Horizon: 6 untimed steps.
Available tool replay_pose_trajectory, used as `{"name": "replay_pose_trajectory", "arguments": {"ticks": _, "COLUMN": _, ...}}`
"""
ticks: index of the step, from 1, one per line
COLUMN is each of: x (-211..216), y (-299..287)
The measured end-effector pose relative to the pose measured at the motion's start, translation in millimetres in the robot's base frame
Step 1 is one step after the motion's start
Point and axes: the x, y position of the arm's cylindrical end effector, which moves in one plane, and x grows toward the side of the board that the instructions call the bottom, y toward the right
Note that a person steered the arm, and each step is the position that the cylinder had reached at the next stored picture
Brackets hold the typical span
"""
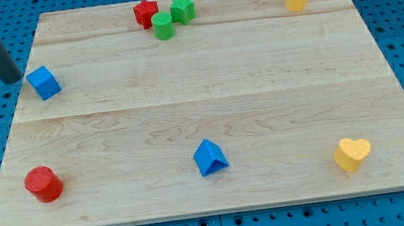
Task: Place the blue cube at the bottom of the green circle
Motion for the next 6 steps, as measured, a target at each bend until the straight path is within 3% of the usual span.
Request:
{"name": "replay_pose_trajectory", "arguments": {"ticks": 1, "x": 44, "y": 17}}
{"name": "replay_pose_trajectory", "arguments": {"ticks": 3, "x": -7, "y": 59}}
{"name": "replay_pose_trajectory", "arguments": {"ticks": 4, "x": -13, "y": 19}}
{"name": "replay_pose_trajectory", "arguments": {"ticks": 5, "x": -43, "y": 54}}
{"name": "replay_pose_trajectory", "arguments": {"ticks": 6, "x": -39, "y": 142}}
